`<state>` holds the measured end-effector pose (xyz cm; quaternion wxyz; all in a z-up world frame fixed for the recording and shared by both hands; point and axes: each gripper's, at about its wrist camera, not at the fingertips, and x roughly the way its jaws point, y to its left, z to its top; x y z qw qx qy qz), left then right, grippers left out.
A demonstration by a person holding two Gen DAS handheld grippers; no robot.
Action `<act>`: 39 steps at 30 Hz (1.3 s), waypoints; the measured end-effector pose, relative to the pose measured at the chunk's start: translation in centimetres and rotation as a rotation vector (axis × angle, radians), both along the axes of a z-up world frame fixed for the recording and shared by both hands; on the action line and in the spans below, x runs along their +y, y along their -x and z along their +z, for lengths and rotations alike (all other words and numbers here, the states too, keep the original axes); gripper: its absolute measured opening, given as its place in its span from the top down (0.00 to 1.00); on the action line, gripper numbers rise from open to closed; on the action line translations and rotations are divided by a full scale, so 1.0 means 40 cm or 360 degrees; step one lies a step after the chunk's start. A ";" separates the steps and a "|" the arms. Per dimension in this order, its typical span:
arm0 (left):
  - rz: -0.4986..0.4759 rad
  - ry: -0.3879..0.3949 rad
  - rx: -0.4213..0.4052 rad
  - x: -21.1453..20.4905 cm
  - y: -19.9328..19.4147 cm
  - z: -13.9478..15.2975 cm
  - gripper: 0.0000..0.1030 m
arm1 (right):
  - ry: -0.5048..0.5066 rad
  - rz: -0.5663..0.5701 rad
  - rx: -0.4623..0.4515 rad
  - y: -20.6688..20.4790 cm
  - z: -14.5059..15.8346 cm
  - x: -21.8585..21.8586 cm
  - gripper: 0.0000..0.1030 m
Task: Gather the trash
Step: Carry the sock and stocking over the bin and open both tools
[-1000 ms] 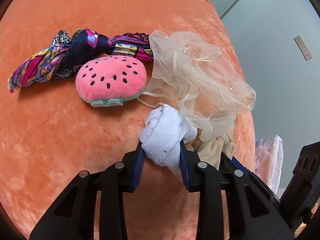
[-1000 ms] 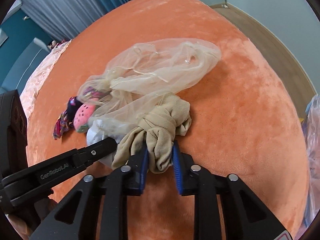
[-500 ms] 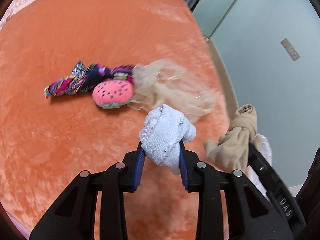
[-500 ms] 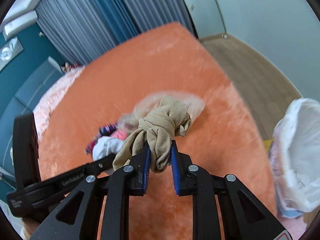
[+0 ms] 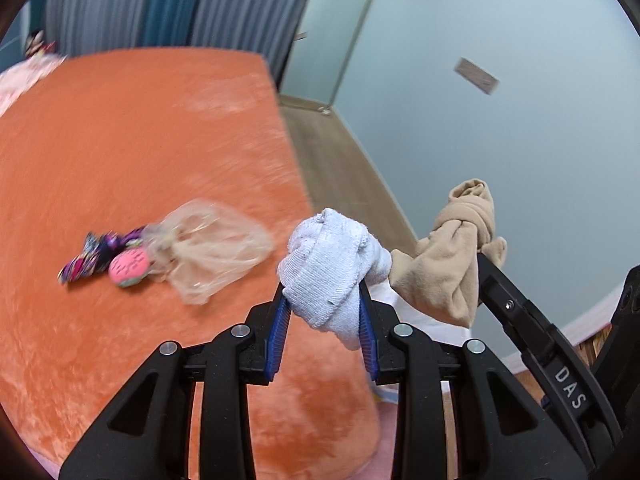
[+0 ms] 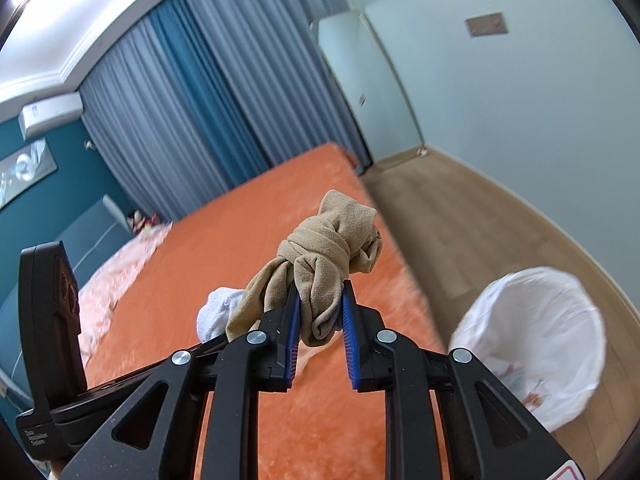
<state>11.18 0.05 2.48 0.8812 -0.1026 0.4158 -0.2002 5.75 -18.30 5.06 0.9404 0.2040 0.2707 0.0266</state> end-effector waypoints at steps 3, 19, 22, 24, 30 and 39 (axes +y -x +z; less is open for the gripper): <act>-0.0067 -0.0001 -0.0045 -0.056 0.021 0.035 0.71 | -0.0012 -0.0074 -0.0052 0.043 0.027 -0.065 0.82; -0.0376 -0.0097 -0.0166 -0.329 0.110 0.110 0.70 | -0.0099 -0.0396 -0.0139 0.203 0.050 -0.292 0.82; -0.0408 -0.0103 -0.0164 -0.357 0.112 0.108 0.70 | -0.0108 -0.0424 -0.0141 0.211 0.046 -0.308 0.82; -0.0425 -0.0109 -0.0163 -0.373 0.111 0.105 0.70 | -0.0109 -0.0439 -0.0142 0.223 0.044 -0.313 0.82; -0.0453 -0.0109 -0.0151 -0.399 0.109 0.098 0.70 | -0.0120 -0.0475 -0.0127 0.222 0.034 -0.316 0.82; -0.0485 -0.0089 -0.0151 -0.423 0.095 0.076 0.67 | -0.0093 -0.0509 -0.0082 0.202 0.029 -0.305 0.81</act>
